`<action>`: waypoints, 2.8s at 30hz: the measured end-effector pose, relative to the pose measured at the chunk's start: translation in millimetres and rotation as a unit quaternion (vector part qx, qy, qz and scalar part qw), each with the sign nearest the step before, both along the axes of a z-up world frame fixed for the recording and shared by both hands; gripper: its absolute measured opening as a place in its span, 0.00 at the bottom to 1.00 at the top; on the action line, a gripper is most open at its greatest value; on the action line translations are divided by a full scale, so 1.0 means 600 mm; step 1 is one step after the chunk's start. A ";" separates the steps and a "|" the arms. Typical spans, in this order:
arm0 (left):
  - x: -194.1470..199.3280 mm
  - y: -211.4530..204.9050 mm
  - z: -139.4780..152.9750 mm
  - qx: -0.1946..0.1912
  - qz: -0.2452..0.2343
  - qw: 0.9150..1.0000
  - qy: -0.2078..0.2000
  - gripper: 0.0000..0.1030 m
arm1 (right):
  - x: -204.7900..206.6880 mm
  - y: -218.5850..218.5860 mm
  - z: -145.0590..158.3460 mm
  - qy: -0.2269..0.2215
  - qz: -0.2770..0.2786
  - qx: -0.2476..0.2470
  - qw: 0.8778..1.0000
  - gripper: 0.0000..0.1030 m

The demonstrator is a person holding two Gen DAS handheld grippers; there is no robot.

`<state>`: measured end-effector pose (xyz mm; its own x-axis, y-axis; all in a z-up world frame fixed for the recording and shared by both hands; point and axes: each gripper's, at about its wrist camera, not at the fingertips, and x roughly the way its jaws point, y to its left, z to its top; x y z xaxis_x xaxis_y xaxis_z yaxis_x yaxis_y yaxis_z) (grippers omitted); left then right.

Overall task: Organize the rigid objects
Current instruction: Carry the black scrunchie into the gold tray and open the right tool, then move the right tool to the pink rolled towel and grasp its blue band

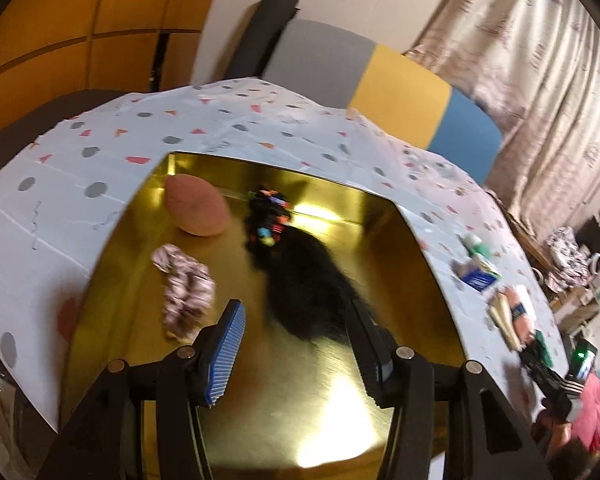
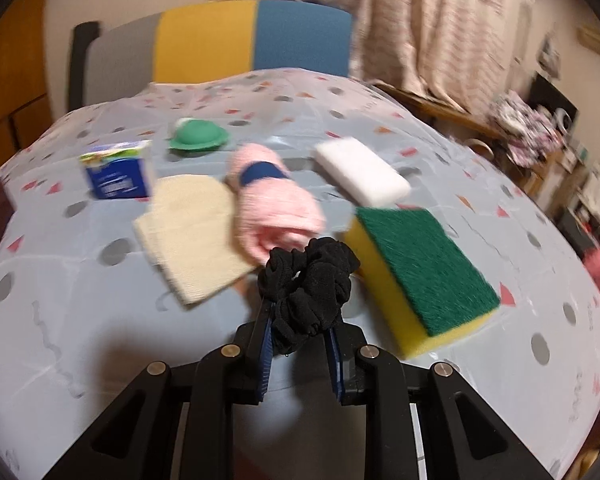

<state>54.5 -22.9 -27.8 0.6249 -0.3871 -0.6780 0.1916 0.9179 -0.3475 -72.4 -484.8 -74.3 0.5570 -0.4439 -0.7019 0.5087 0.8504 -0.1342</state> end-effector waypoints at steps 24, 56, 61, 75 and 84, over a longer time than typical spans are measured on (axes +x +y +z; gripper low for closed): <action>-0.021 -0.003 -0.003 -0.011 0.000 1.000 0.021 0.51 | 0.165 0.369 0.136 -0.054 0.297 0.121 0.946 0.23; 0.004 0.037 -0.016 -0.017 0.030 0.999 0.038 0.51 | 0.352 0.472 0.089 0.026 0.303 0.182 0.935 0.65; -0.003 0.022 -0.011 -0.010 0.016 0.999 0.030 0.51 | 0.307 0.458 0.113 0.000 0.300 0.162 0.940 0.66; -0.037 -0.038 0.004 -0.013 -0.051 0.999 0.010 0.51 | 0.150 0.316 0.103 -0.014 0.196 0.127 0.972 0.66; -0.078 -0.096 -0.004 -0.008 -0.114 0.993 0.012 0.51 | 0.045 0.213 0.044 0.010 0.125 0.150 0.981 0.66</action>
